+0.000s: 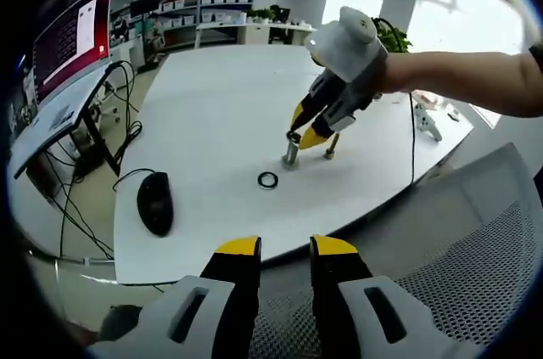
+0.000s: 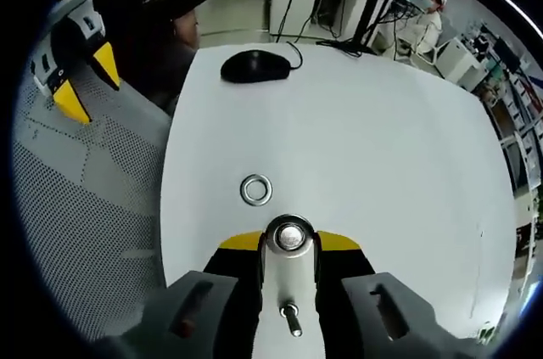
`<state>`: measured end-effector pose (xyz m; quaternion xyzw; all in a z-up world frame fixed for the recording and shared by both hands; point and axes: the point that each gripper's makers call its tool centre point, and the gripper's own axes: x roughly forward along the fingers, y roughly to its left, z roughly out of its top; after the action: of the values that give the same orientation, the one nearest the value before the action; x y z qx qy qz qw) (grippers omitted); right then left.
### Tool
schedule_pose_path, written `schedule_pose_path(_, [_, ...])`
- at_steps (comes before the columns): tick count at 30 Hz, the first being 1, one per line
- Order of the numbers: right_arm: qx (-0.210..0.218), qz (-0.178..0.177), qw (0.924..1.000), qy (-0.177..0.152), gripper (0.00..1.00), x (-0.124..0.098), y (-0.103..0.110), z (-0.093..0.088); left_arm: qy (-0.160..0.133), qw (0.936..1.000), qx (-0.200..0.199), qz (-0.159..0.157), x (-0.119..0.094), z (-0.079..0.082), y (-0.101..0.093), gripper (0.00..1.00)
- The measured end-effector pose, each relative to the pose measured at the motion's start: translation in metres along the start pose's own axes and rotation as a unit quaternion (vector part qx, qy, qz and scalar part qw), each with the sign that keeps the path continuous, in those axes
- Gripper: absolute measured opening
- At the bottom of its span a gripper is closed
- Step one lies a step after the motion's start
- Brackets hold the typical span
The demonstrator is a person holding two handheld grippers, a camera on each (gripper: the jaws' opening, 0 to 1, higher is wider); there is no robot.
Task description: Place the washer onto the threaded stud by aligning its center hole with the stud, sliding it down to the base, and recovering from edge contact or off-axis alignment until the washer reaches the visible bottom stop.
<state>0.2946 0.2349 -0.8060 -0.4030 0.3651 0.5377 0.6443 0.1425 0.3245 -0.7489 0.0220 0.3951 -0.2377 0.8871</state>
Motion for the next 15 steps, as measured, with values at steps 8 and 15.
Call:
schedule_pose_path(8, [-0.053, 0.024, 0.9967, 0.057, 0.23, 0.0006, 0.0016, -0.0004, 0.001, 1.0000, 0.001, -0.001, 0.0002, -0.0002, 0.0001, 0.21])
schedule_pose_path(15, [-0.095, 0.045, 0.9890, 0.105, 0.23, 0.0062, 0.0008, 0.0000, 0.001, 1.0000, 0.001, -0.001, 0.0002, -0.0002, 0.0005, 0.21])
